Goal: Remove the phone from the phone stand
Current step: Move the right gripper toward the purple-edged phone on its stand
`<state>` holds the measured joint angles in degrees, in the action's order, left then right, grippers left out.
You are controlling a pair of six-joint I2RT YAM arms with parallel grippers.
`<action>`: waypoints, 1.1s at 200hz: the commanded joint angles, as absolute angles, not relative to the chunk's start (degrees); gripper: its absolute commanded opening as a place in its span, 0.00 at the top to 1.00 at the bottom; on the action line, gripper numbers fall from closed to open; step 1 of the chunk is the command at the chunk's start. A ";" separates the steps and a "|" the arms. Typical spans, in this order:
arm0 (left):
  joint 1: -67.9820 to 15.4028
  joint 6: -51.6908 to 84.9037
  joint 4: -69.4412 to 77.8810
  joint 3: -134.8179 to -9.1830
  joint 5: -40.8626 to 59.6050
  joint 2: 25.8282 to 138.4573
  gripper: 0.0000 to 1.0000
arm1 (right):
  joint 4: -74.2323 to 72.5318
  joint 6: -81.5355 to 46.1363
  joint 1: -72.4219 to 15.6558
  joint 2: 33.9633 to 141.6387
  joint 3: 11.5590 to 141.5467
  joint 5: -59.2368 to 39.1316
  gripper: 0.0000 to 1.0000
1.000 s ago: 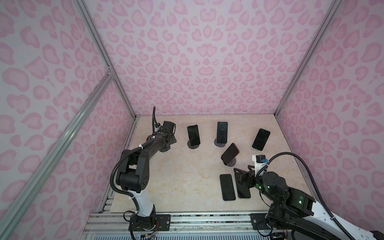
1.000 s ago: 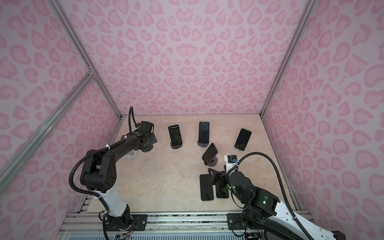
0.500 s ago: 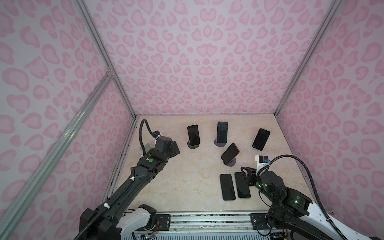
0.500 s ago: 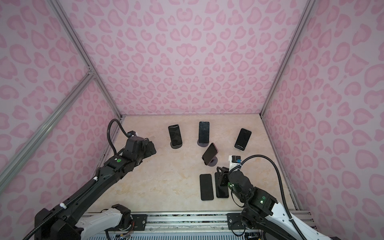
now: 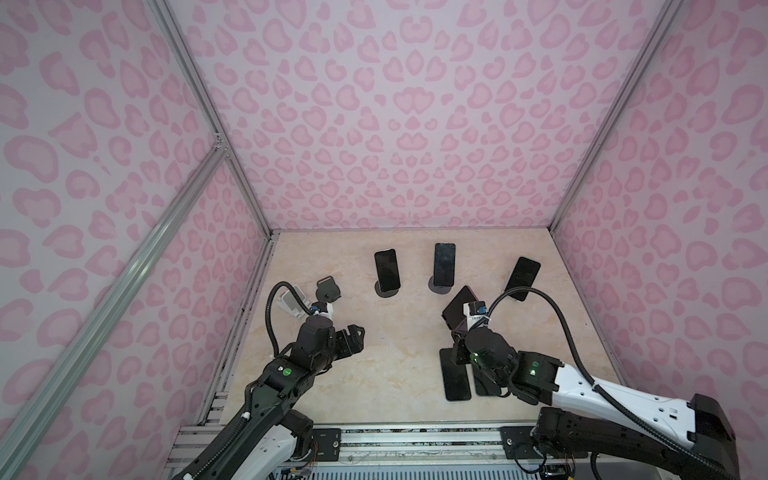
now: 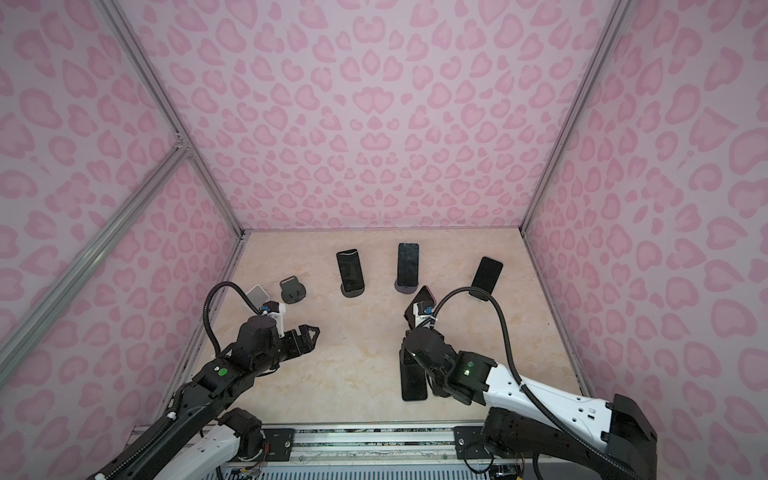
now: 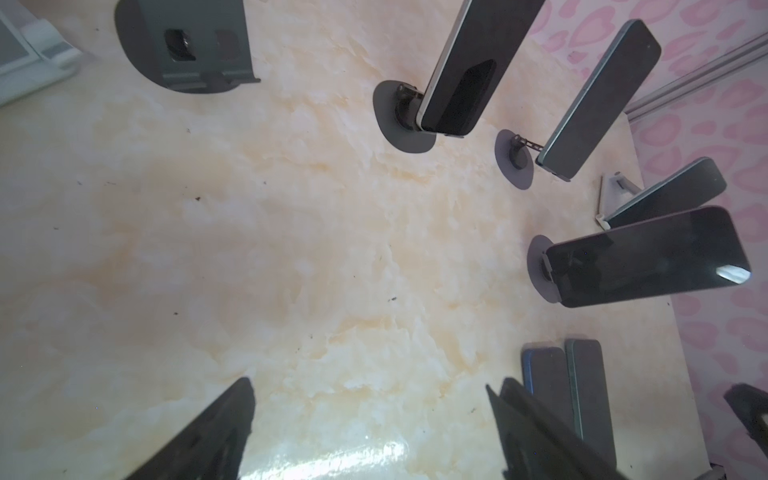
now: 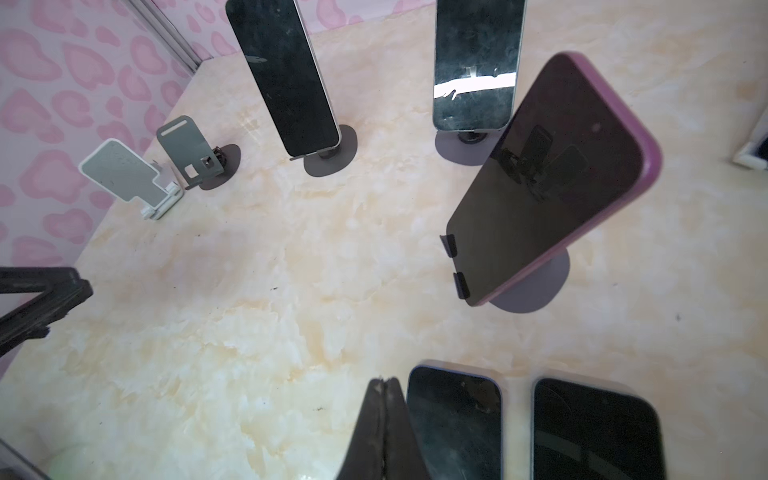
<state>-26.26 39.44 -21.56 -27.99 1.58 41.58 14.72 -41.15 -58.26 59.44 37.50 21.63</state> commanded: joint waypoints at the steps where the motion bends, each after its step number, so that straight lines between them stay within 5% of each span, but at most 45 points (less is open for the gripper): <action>1: -26.28 39.66 -18.96 -27.00 4.41 40.50 0.07 | 14.35 -37.69 -58.35 65.03 40.64 26.09 1.00; 82: -26.31 38.23 -19.55 -26.20 6.06 39.99 0.07 | 20.48 -35.49 -54.80 85.53 52.63 24.21 1.00; 220: -26.34 37.53 -19.33 -26.28 5.86 40.63 0.08 | 24.85 -31.73 -51.88 96.89 58.53 25.48 1.00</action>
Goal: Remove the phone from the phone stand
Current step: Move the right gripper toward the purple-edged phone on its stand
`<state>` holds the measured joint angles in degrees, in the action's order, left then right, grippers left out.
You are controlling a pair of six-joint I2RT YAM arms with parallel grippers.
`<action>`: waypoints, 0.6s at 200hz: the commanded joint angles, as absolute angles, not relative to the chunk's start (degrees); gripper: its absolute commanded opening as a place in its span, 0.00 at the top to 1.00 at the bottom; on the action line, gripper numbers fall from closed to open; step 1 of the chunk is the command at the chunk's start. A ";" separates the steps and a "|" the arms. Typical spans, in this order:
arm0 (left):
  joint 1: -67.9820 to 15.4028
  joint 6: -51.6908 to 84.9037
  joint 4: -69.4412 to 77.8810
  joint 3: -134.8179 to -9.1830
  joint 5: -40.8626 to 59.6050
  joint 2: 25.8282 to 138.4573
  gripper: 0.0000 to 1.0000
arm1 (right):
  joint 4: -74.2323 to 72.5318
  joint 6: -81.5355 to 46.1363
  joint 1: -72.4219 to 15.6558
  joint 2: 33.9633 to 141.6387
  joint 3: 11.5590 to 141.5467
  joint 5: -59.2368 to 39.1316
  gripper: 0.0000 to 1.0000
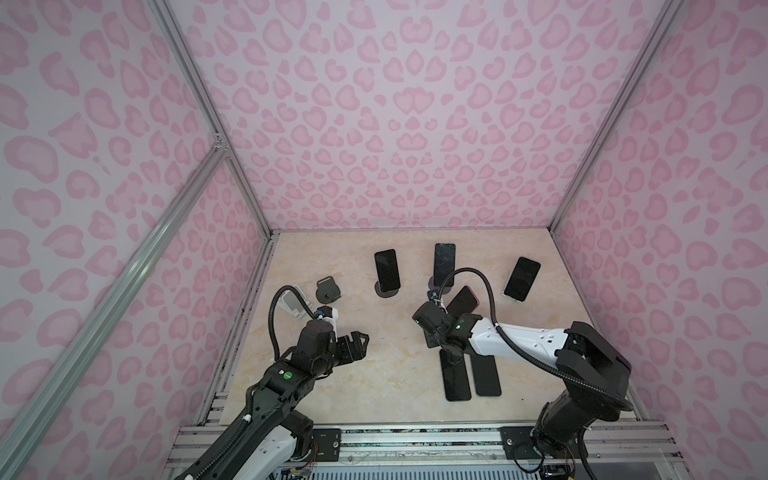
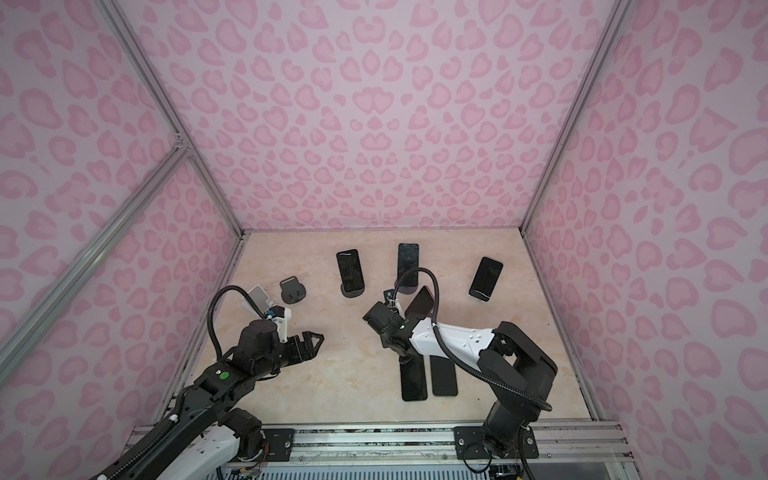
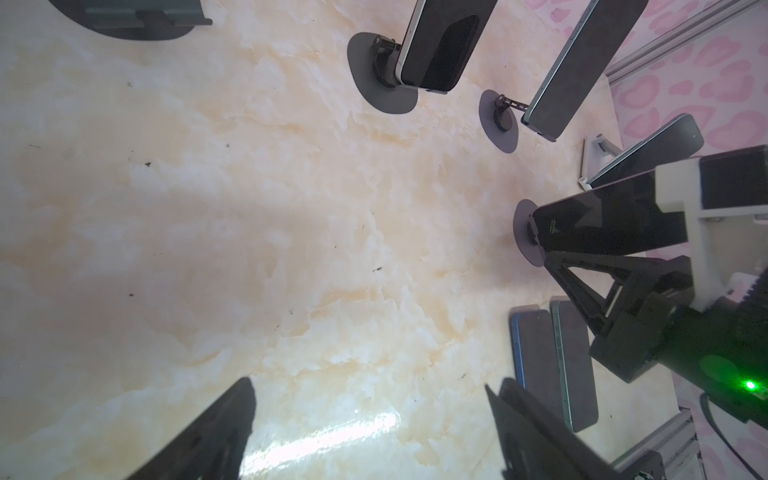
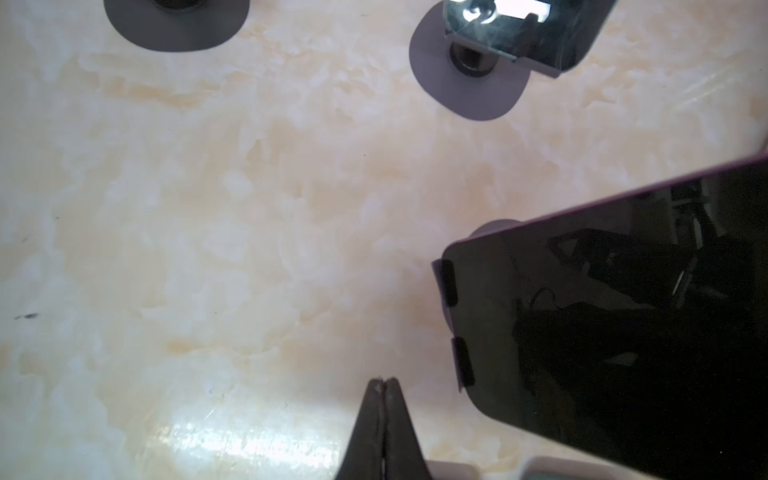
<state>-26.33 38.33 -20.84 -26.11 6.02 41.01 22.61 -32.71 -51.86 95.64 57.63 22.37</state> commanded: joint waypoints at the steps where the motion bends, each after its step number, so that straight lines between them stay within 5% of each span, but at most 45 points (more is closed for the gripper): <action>1: -26.35 37.53 -19.33 -26.28 5.83 40.62 0.08 | 24.82 -31.68 -51.87 96.96 58.53 25.53 1.00; 120: -26.32 37.62 -19.78 -26.11 4.82 39.12 0.09 | 24.29 -30.13 -49.13 97.75 57.61 24.11 1.00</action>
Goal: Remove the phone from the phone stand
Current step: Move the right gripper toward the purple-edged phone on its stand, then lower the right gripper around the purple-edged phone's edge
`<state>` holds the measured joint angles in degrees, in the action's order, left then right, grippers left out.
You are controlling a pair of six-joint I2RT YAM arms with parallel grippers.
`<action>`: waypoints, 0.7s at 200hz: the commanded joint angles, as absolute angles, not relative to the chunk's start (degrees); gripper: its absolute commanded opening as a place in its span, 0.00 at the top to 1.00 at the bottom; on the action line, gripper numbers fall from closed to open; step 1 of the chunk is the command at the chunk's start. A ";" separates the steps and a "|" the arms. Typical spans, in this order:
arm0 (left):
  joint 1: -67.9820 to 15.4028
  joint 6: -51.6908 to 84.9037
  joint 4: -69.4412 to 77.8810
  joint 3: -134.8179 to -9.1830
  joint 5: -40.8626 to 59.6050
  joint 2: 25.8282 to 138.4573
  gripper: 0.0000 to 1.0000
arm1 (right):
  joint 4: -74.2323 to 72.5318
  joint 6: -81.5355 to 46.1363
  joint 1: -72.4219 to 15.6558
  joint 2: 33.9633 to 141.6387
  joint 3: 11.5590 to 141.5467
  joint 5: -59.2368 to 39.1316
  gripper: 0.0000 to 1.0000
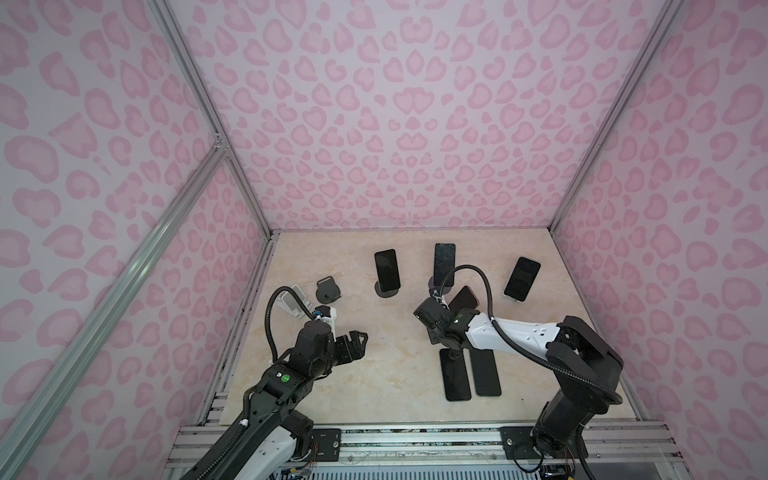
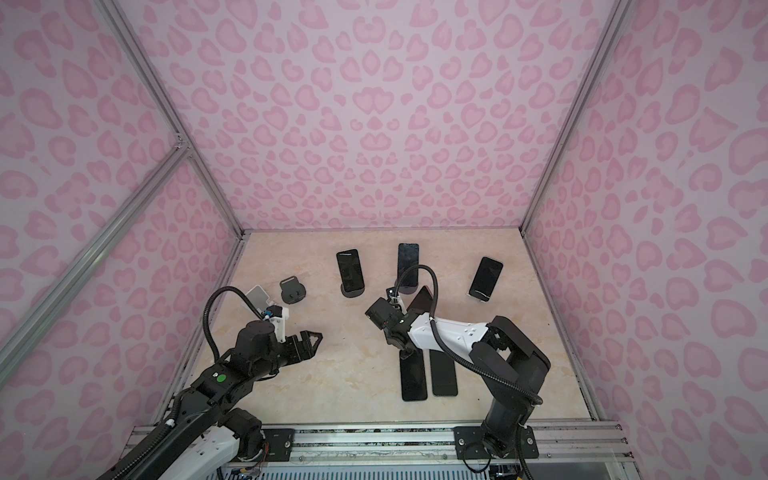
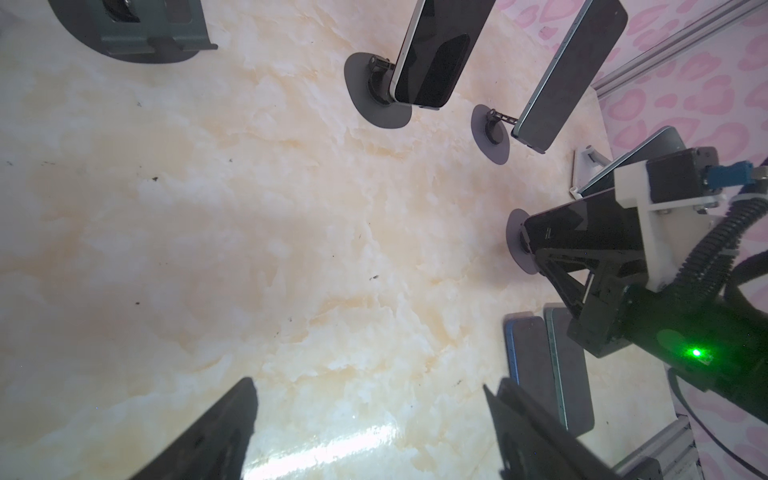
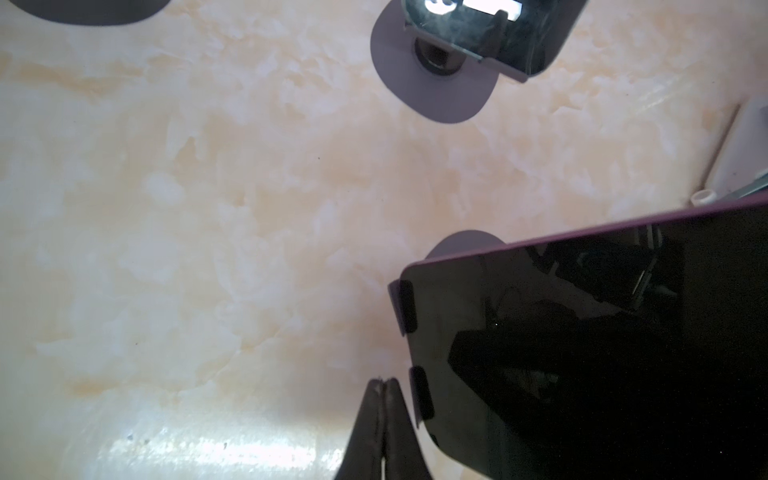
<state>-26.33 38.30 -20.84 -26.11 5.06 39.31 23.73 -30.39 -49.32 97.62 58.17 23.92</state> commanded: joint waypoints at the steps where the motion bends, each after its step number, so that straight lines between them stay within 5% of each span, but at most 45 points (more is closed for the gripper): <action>1: -26.34 37.62 -19.78 -26.15 4.83 39.11 0.09 | 24.32 -30.10 -49.13 97.74 57.64 24.14 1.00; 140: -26.38 37.90 -20.46 -25.67 5.27 37.62 0.10 | 24.36 -30.13 -47.95 96.42 55.70 23.72 1.00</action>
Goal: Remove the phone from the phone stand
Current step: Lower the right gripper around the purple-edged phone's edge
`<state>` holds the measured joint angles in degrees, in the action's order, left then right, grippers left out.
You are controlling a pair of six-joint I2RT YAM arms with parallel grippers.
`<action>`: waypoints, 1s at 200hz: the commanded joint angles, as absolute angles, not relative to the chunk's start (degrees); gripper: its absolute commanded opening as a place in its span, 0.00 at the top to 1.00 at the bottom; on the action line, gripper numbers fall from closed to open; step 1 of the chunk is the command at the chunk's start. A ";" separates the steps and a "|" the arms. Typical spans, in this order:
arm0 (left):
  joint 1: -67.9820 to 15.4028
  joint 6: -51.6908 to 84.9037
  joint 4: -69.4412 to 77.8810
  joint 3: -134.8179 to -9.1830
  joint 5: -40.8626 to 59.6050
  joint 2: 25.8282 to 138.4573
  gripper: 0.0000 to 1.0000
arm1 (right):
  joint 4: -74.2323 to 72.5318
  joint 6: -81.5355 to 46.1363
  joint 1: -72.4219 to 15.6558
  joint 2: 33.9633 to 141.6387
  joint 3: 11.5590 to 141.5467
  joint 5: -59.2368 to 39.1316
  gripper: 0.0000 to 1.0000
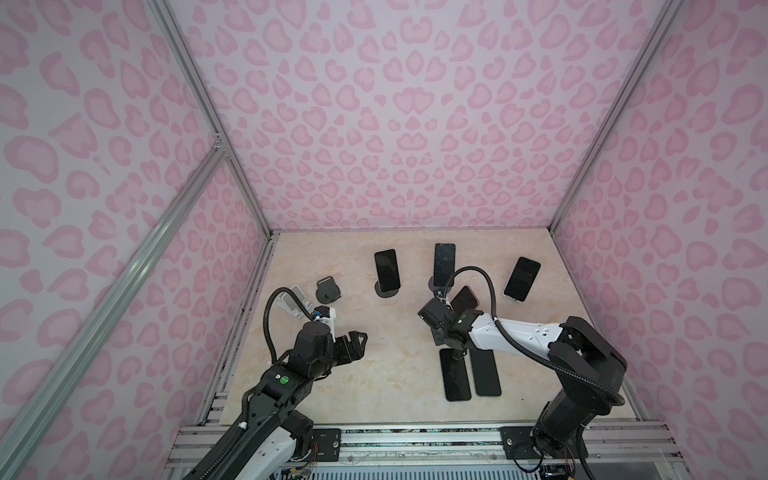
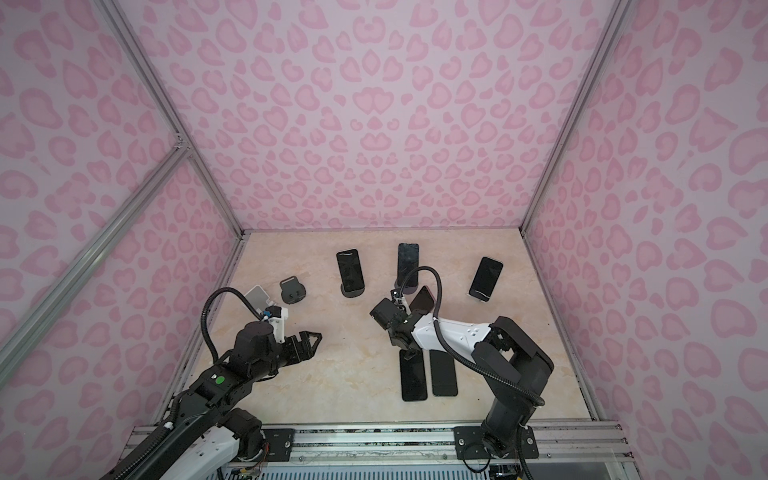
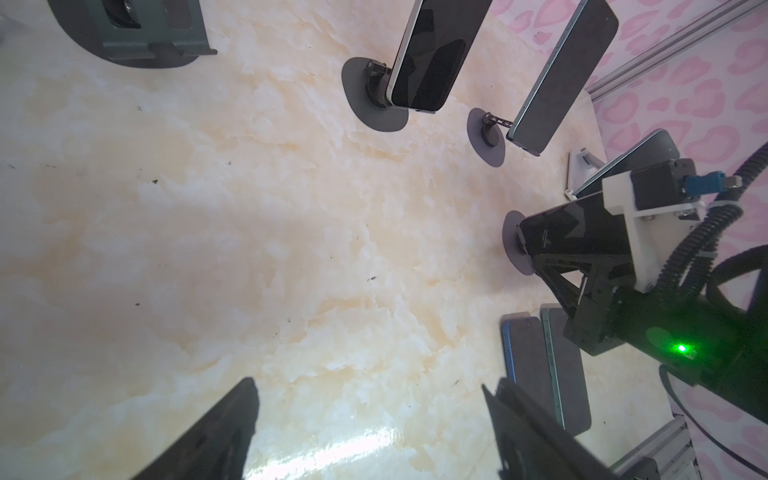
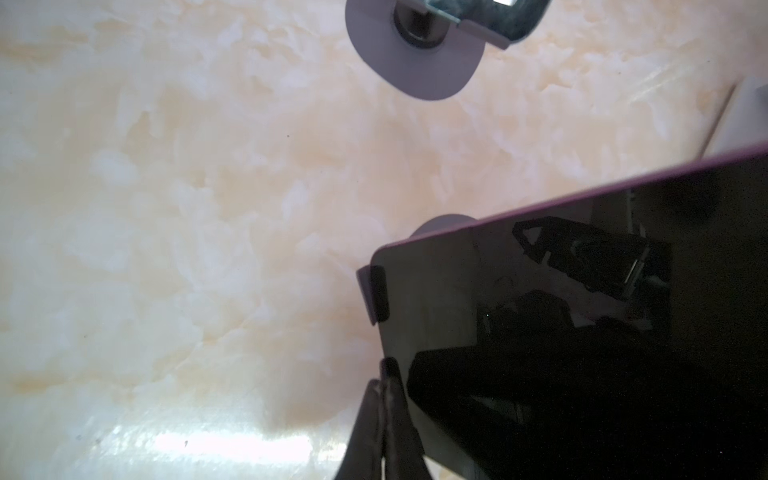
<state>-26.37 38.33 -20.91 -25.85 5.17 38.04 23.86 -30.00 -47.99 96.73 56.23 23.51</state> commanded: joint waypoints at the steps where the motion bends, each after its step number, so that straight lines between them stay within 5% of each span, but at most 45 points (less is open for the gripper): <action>1: -26.37 37.94 -20.42 -25.66 5.27 37.62 0.10 | 24.35 -30.14 -47.97 96.42 55.67 23.73 1.00; 200: -26.37 37.97 -20.97 -25.98 5.08 37.09 0.11 | 25.84 -30.12 -47.07 94.21 53.48 24.55 1.00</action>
<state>-26.37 38.35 -20.91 -25.87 5.17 37.19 24.77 -29.87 -47.13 94.48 53.98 23.57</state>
